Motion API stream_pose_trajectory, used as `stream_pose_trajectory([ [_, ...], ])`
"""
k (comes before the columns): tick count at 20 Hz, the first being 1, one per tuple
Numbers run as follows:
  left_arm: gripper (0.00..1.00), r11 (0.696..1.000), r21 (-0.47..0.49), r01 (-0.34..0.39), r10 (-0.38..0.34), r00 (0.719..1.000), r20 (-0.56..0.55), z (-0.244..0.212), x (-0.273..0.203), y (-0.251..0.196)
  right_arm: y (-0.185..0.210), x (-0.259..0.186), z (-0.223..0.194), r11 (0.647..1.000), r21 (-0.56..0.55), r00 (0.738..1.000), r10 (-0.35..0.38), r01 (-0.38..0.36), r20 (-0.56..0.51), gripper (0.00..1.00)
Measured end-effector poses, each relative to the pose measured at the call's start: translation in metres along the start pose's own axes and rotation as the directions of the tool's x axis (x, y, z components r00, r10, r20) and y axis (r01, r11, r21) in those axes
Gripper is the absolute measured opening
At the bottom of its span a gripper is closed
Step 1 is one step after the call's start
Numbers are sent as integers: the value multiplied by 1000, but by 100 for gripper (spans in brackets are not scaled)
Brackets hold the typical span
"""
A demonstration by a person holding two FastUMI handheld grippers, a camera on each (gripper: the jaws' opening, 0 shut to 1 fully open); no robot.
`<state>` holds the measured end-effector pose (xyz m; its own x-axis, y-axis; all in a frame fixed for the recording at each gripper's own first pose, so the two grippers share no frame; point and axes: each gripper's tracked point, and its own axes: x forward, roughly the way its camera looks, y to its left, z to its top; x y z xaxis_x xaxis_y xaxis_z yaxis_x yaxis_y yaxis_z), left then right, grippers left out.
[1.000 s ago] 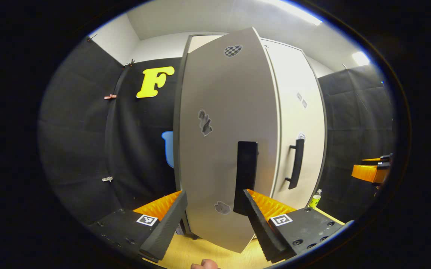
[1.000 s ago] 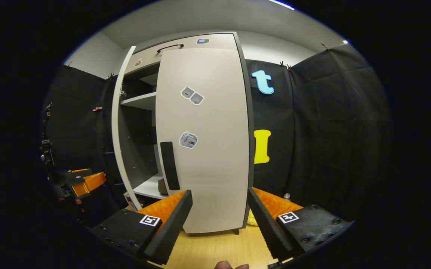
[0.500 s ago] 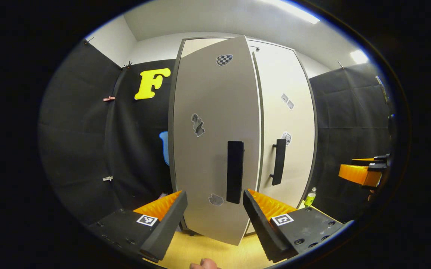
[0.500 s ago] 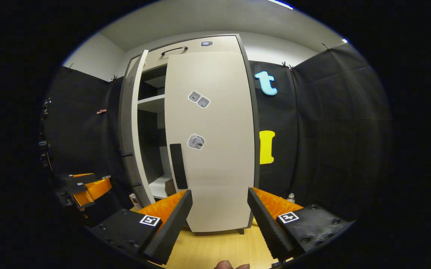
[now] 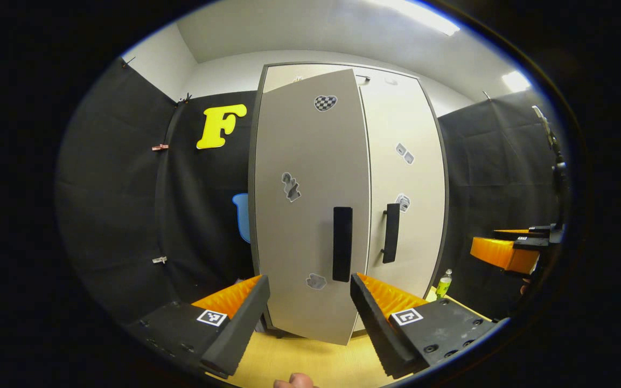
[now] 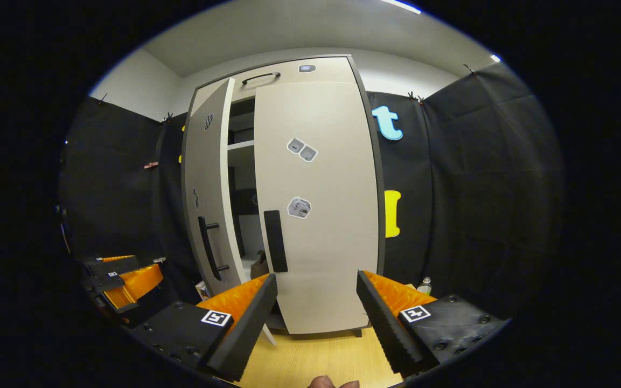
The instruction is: Grab one shoe with the right hand and put it into the shoe cabinet, grab the other shoe with the left hand and put it into the shoe cabinet; then close the right door with the right hand and the left door with the left hand.
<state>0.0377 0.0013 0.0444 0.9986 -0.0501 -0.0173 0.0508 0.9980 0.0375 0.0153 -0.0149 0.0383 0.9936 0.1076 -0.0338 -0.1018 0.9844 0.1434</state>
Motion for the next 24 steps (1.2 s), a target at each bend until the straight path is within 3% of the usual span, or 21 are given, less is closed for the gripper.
stream_pose_trajectory([
  [24,95,999,22,25,-25,999,24,9,-21,6,24,-18,-5,998,-57,1000,8,-8,5,98],
])
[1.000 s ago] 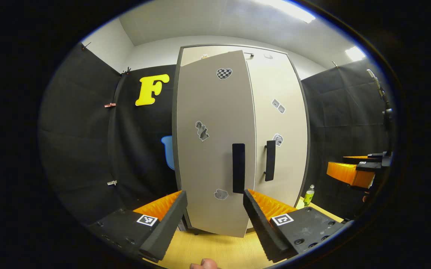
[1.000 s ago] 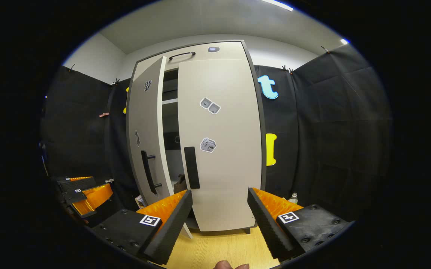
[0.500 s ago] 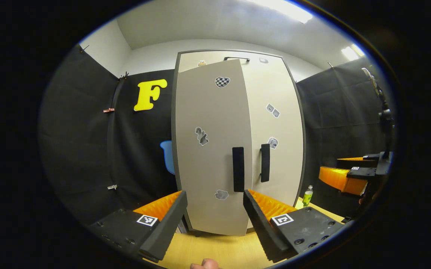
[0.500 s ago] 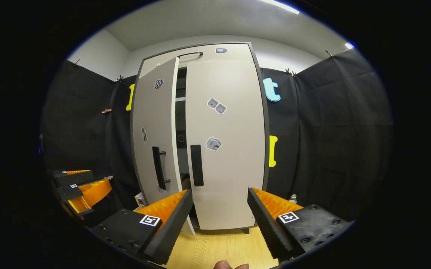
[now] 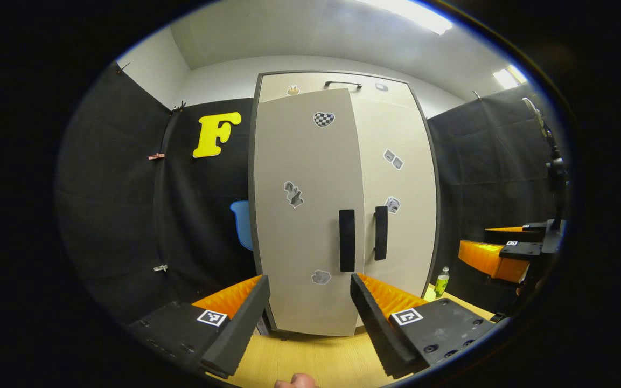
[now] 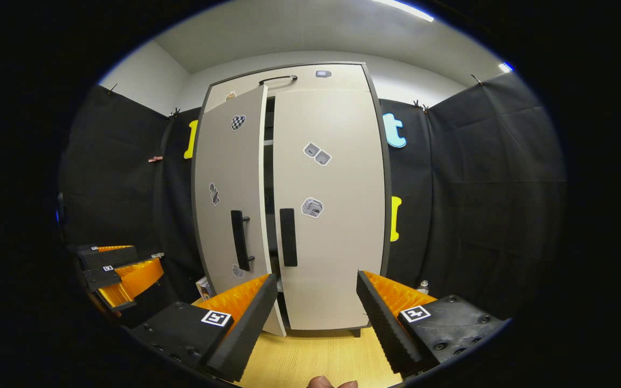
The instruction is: Grab one shoe with the right hand and put it into the shoe cabinet, grab the other shoe with the left hand and put it into the shoe cabinet; then close the right door with the right hand and the left door with the left hand.
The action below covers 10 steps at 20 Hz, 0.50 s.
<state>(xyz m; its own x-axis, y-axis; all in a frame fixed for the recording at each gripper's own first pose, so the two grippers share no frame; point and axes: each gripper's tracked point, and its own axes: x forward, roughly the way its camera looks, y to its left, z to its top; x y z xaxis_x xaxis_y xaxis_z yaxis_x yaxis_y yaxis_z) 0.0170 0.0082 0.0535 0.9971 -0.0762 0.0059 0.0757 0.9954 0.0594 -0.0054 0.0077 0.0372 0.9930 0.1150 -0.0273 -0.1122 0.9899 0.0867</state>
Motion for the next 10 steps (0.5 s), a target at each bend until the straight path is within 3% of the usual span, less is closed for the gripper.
stream_pose_trajectory([
  [10,95,1000,-7,-12,12,1000,-10,-3,5,2,3,7,-1,1000,5,1000,12,-12,-3,98],
])
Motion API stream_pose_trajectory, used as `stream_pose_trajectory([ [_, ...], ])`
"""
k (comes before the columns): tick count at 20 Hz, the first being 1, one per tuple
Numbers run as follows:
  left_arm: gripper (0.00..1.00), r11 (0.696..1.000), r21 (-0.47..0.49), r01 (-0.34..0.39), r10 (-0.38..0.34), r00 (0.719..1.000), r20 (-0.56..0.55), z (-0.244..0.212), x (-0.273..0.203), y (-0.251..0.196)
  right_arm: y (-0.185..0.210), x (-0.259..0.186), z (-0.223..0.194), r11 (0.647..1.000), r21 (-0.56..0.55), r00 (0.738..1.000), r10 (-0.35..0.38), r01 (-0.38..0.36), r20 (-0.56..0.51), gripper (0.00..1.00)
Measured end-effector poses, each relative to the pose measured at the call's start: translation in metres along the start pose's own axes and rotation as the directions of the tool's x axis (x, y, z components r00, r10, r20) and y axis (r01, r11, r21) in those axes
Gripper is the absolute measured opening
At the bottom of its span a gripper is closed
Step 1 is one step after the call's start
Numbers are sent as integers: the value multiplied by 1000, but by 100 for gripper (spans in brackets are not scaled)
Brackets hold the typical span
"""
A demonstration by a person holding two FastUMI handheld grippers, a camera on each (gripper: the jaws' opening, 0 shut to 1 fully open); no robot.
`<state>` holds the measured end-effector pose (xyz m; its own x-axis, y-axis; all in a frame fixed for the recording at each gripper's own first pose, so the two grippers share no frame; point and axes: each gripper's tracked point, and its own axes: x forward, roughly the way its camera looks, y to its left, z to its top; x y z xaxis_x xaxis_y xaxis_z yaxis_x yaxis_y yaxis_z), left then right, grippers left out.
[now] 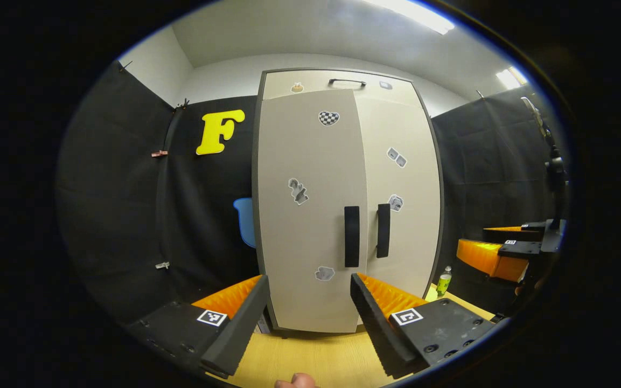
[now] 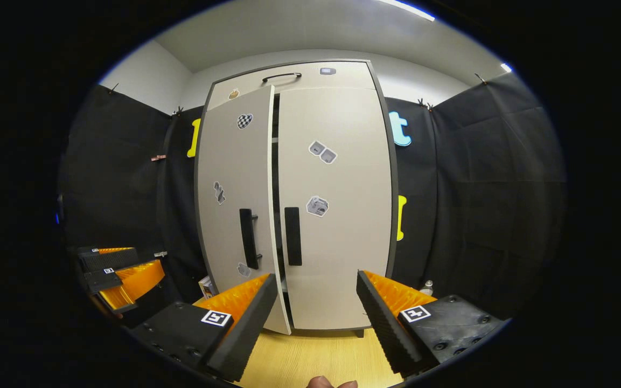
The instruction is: Grab one shoe with the right hand and put it into the shoe cabinet, grab the other shoe with the left hand and put it into the shoe cabinet; then close the right door with the right hand and the left door with the left hand.
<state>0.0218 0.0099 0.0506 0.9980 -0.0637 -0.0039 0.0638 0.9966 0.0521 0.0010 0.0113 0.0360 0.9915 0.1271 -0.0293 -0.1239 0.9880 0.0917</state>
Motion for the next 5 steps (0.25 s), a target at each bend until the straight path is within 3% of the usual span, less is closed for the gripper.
stream_pose_trajectory([
  [5,95,1000,-1,-2,2,1000,6,-2,8,-2,-5,4,-2,1000,-1,1000,-6,6,-1,98],
])
